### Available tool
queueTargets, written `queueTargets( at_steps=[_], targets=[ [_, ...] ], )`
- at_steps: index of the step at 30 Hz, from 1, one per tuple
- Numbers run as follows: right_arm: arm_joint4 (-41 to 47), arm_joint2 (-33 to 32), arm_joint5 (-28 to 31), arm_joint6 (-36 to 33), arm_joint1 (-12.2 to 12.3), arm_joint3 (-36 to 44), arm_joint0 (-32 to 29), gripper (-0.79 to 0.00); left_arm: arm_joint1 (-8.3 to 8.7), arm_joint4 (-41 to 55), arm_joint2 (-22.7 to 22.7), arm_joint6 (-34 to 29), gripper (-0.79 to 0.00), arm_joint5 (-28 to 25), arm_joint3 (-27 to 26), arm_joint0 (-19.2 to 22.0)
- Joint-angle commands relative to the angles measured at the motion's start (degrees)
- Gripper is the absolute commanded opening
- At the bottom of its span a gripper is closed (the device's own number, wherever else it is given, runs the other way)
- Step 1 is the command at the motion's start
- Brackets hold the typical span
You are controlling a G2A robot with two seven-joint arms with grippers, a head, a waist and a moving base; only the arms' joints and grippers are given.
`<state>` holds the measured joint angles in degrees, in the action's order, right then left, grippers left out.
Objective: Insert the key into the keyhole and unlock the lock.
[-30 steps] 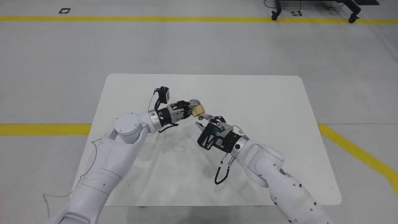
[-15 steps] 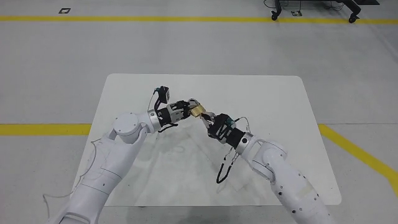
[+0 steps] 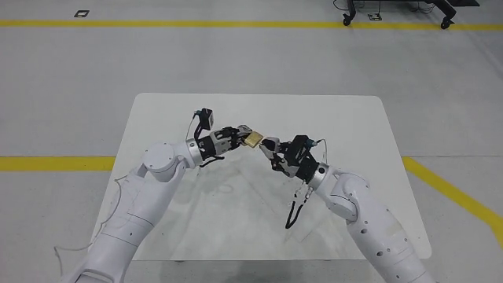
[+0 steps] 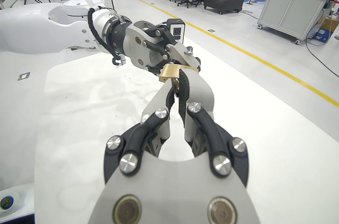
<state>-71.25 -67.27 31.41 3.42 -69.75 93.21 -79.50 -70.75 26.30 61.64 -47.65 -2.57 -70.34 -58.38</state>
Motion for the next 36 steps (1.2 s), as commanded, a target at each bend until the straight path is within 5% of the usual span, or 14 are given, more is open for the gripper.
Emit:
queueTargets(
  at_steps=[1, 8, 14, 20, 22, 23, 24, 31, 36],
  targets=[
    [0.4, -1.48, -0.2, 0.59, 0.25, 0.36, -0.81, 0.0, 0.0, 0.05, 0.13, 0.24, -0.785, 0.05, 0.02, 0.0],
    [1.32, -11.27, 1.08, 4.86, 1.94, 3.83, -7.52, 0.0, 0.02, -4.2, -1.37, -0.33, -0.785, 3.0, 0.73, 0.83],
    [0.39, -20.11, 5.83, 7.48, 3.44, 7.98, -13.31, 0.0, -0.78, -13.85, -8.04, -0.98, -0.785, 11.31, 1.09, 3.91],
    [0.39, -20.11, 5.83, 7.48, 3.44, 7.98, -13.31, 0.0, -2.54, -21.59, -15.97, -1.74, -0.785, 21.81, 3.16, 8.32],
    [0.39, -20.11, 5.83, 7.48, 3.44, 7.98, -13.31, 0.0, -3.25, -23.36, -18.64, -3.32, -0.56, 24.79, 4.37, 9.8],
    [0.39, -20.11, 5.83, 7.48, 3.44, 7.98, -13.31, 0.0, -3.62, -23.33, -19.68, -4.47, -0.102, 27.71, 5.62, 10.38],
    [0.39, -20.11, 5.83, 7.48, 3.44, 7.98, -13.31, 0.0, -4.02, -22.75, -20.33, -5.55, 0.0, 30.64, 6.41, 11.25],
    [0.39, -20.11, 5.83, 7.48, 3.44, 7.98, -13.31, 0.0, -3.92, -12.28, -14.15, -5.1, 0.0, 29.21, 4.74, 10.31],
    [0.39, -20.11, 5.83, 7.48, 3.44, 7.98, -13.31, 0.0, -1.12, -12.04, -4.54, 0.87, 0.0, 23.03, -8.2, 2.75]
  ],
)
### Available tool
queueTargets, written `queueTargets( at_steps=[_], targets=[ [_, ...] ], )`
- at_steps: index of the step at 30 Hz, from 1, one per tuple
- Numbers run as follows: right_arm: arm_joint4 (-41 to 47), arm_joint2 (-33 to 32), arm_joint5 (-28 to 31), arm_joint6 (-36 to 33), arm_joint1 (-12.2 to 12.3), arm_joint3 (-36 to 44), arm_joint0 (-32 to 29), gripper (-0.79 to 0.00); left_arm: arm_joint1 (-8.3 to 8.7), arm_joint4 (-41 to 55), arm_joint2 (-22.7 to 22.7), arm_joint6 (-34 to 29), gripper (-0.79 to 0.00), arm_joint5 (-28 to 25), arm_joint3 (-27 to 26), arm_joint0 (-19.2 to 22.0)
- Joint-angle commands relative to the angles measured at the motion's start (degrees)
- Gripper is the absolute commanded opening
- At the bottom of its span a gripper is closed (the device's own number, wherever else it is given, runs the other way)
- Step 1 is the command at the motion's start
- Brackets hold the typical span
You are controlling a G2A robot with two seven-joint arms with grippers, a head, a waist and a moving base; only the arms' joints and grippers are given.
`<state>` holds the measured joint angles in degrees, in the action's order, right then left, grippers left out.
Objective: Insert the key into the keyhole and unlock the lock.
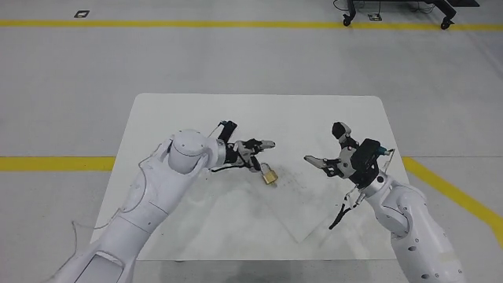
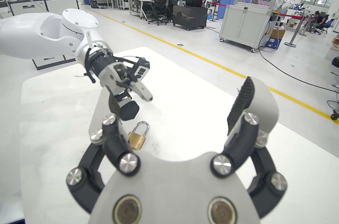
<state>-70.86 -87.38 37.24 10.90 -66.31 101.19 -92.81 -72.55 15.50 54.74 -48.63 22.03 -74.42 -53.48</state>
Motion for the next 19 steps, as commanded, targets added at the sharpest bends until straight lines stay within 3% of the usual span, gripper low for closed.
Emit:
queueTargets(
  at_steps=[1, 5, 8, 11, 12, 15, 19],
  targets=[
    [0.0, 0.0, 0.0, 0.0, 0.0, 0.0, 0.0, 0.0, 1.36, -2.93, 4.29, 3.51, 0.0, -2.49, -7.65, -4.32],
    [0.0, 0.0, 0.0, 0.0, 0.0, 0.0, 0.0, 0.0, 4.06, -16.74, 11.89, 11.56, 0.0, -4.79, -22.63, -12.65],
    [0.0, 0.0, 0.0, 0.0, 0.0, 0.0, 0.0, 0.0, 5.12, -17.63, 17.28, 12.52, 0.0, -4.18, -30.64, -17.7],
    [0.0, 0.0, 0.0, 0.0, 0.0, 0.0, 0.0, 0.0, 4.87, -2.71, 22.41, 11.28, 0.0, -3.42, -31.33, -19.5],
    [0.0, 0.0, 0.0, 0.0, 0.0, 0.0, 0.0, 0.0, 5.0, -14.47, 21.36, 11.63, -0.001, -3.66, -31.97, -19.37],
    [0.0, 0.0, 0.0, 0.0, 0.0, 0.0, 0.0, 0.0, 4.86, -4.01, 22.85, 11.23, -0.001, -3.38, -31.33, -19.56],
    [0.0, 0.0, 0.0, 0.0, 0.0, 0.0, 0.0, 0.0, 4.86, -1.52, 22.79, 11.23, -0.001, -3.39, -31.33, -19.55]
  ],
)
